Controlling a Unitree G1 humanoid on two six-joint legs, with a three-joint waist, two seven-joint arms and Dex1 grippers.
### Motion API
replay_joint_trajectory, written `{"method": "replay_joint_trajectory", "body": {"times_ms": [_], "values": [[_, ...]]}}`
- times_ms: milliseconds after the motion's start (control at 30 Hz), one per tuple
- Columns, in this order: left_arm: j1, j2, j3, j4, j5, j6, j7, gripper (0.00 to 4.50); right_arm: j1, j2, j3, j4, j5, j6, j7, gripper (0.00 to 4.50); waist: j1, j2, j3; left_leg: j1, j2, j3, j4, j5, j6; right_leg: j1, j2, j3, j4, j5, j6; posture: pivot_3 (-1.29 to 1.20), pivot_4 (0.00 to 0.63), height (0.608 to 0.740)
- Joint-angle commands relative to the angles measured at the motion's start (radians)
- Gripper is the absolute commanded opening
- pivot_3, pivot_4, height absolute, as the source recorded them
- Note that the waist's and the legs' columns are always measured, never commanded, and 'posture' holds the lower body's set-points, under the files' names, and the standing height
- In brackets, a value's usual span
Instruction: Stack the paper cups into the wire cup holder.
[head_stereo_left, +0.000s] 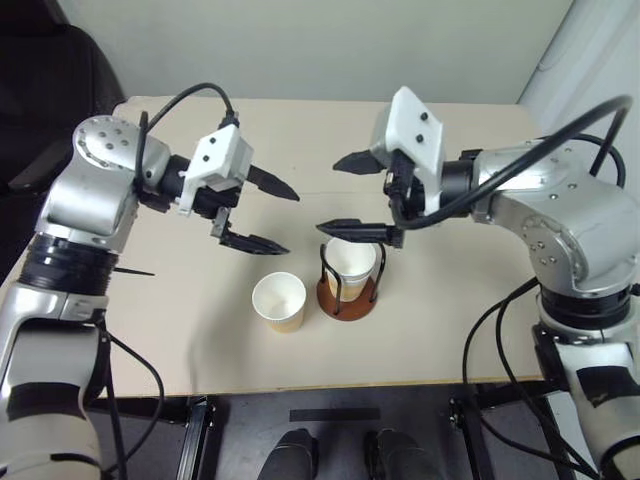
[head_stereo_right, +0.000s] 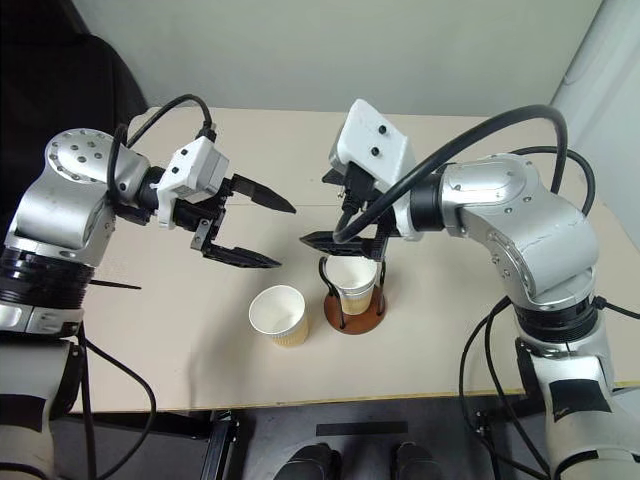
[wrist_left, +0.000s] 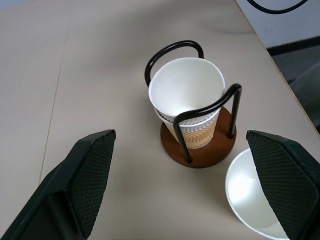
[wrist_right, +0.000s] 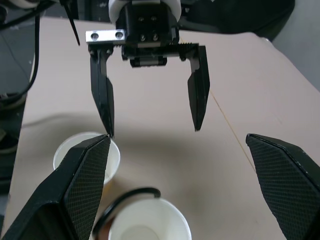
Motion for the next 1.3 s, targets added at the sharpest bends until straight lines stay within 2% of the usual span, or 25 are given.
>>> {"method": "replay_joint_trajectory", "body": {"times_ms": [33, 167, 400, 633, 833, 1167, 1300], "values": [[0.008, 0.032, -0.004, -0.061, -0.03, -0.013, -0.033, 4.5, 0.003, 0.007, -0.045, -0.042, 0.031, 0.018, -0.054, 4.42, 0.0, 0.0, 0.0, 0.0, 0.0, 0.0, 0.0, 0.0, 0.0, 0.0, 0.0, 0.0, 0.0, 0.0, 0.0, 0.0, 0.15, 0.74], [0.024, 0.047, -0.008, -0.089, -0.035, -0.008, -0.033, 4.5, 0.017, -0.008, -0.045, -0.053, 0.057, 0.028, -0.076, 4.42, -0.001, 0.0, 0.0, 0.0, 0.0, 0.0, 0.0, 0.0, 0.0, 0.0, 0.0, 0.0, 0.0, 0.0, 0.0, 0.0, 0.15, 0.74], [0.04, 0.044, -0.032, -0.049, 0.085, -0.097, -0.033, 4.5, 0.028, -0.031, -0.037, -0.064, 0.099, 0.034, -0.089, 4.42, -0.001, 0.0, 0.0, 0.0, 0.0, 0.0, 0.0, 0.0, 0.0, 0.0, 0.0, 0.0, 0.0, 0.0, 0.0, 0.0, 0.15, 0.74], [0.031, -0.003, -0.033, 0.007, 0.182, -0.142, -0.027, 4.5, 0.031, -0.046, -0.026, -0.066, 0.12, 0.028, -0.099, 4.42, -0.001, 0.0, 0.0, 0.0, 0.0, 0.0, 0.0, 0.0, 0.0, 0.0, 0.0, 0.0, 0.0, 0.0, 0.0, 0.0, 0.15, 0.74], [0.047, -0.014, -0.045, 0.0, 0.179, -0.129, -0.033, 4.5, 0.048, -0.075, -0.026, -0.092, 0.145, 0.036, -0.094, 4.42, -0.001, 0.0, 0.0, -0.001, 0.0, 0.0, 0.0, 0.0, 0.0, -0.001, 0.0, 0.0, 0.0, 0.0, 0.0, 0.0, 0.15, 0.74], [0.06, 0.003, -0.083, 0.012, 0.169, -0.166, -0.033, 4.5, 0.078, -0.22, -0.152, -0.172, 0.292, 0.124, -0.068, 4.42, 0.001, 0.0, 0.0, -0.001, 0.0, 0.0, 0.0, 0.0, 0.0, -0.001, 0.0, 0.0, 0.001, 0.0, 0.0, 0.0, 0.15, 0.74], [0.05, 0.003, -0.107, 0.031, 0.162, -0.184, -0.033, 4.5, 0.121, -0.344, -0.175, -0.215, 0.324, 0.136, -0.032, 4.42, 0.004, 0.0, 0.0, -0.001, 0.0, 0.0, 0.0, 0.0, 0.0, -0.001, 0.0, 0.0, 0.001, 0.0, 0.0, 0.0, 0.15, 0.74]]}}
